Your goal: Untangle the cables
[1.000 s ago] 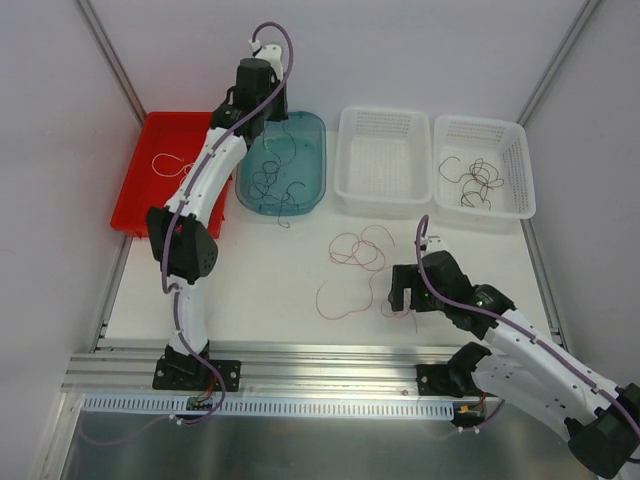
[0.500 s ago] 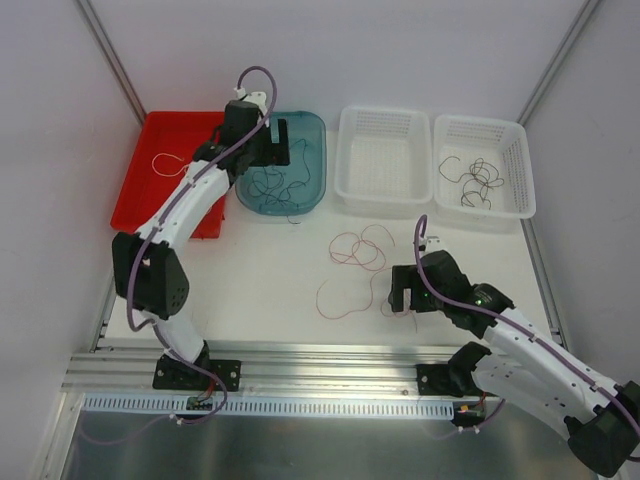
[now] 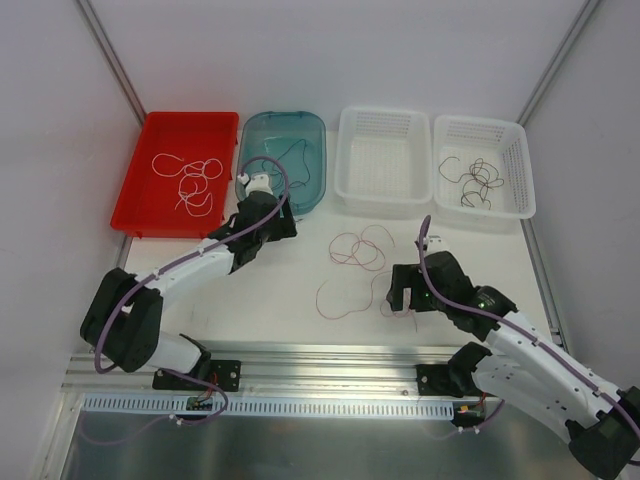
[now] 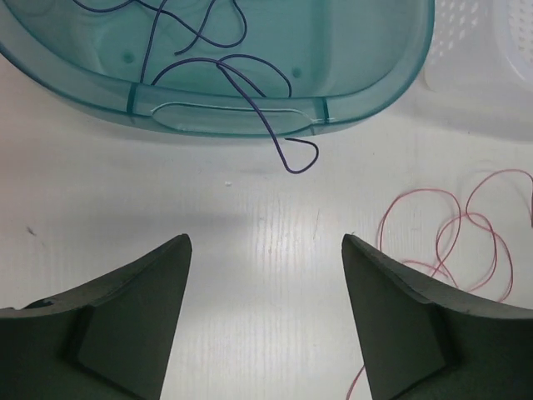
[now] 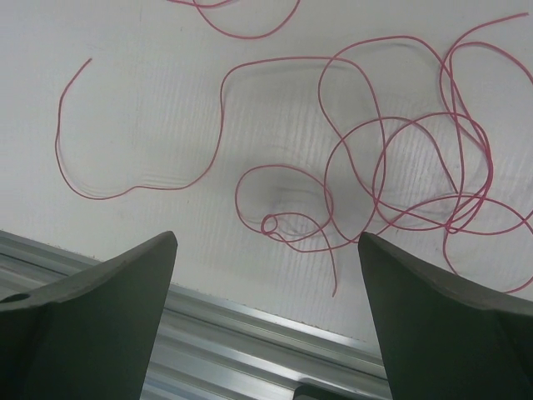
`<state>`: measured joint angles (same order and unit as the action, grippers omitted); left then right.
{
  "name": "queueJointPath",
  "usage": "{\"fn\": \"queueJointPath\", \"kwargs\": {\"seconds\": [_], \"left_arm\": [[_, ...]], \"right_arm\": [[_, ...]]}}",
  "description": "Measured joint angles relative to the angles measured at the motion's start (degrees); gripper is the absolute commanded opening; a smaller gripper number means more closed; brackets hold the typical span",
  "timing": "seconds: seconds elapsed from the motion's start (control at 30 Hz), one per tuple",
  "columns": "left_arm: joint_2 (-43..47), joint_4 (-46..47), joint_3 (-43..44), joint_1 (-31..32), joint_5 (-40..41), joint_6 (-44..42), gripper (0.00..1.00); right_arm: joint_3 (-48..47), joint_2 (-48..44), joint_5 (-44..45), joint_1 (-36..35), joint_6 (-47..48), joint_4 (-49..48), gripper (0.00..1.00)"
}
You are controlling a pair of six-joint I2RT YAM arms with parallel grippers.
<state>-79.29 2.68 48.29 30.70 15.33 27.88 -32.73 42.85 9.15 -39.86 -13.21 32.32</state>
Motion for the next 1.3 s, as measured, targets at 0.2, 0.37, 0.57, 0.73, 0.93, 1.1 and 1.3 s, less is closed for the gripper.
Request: {"fn": "queueJointPath", "kwargs": {"seconds": [0.2, 0.37, 0.57, 0.73, 0.93, 1.1, 1.3], "left_arm": [[-5.73, 11.82, -2.23, 1.16, 5.16, 3.08, 0.53], [-11.39, 18.53, -2.16, 2.12, 8.15, 4.39, 0.43], [-15.39, 20.26, -1.99, 2.34, 9.49, 6.36, 0.38], [-17.4, 22.38, -1.46, 2.34, 10.38, 6.95, 0.37], [-19.28, 23.69, -0.48, 2.34, 10.75, 7.32, 0.29], [-20.04, 24.2, -0.07, 2.36, 10.78, 7.37, 0.01], [-19.41, 22.91, -0.07, 2.36, 10.25, 7.87, 0.0]], "right_arm": [[0.66, -2.71, -0.15, 0.0, -0.28, 0.17, 0.95], [0.66, -4.15, 0.09, 0.0, -0.28, 0.92, 0.95], [0.66, -5.22, 0.79, 0.0, -0.24, 1.86, 0.95], [0.7, -5.46, 1.07, 0.0, -0.09, 2.14, 0.95], [0.72, -5.57, 1.2, 0.0, -0.02, 2.84, 0.96], [0.7, -5.57, 1.36, 0.0, -0.02, 3.1, 0.95], [0.72, -5.55, 1.38, 0.0, -0.02, 3.1, 0.95]]}}
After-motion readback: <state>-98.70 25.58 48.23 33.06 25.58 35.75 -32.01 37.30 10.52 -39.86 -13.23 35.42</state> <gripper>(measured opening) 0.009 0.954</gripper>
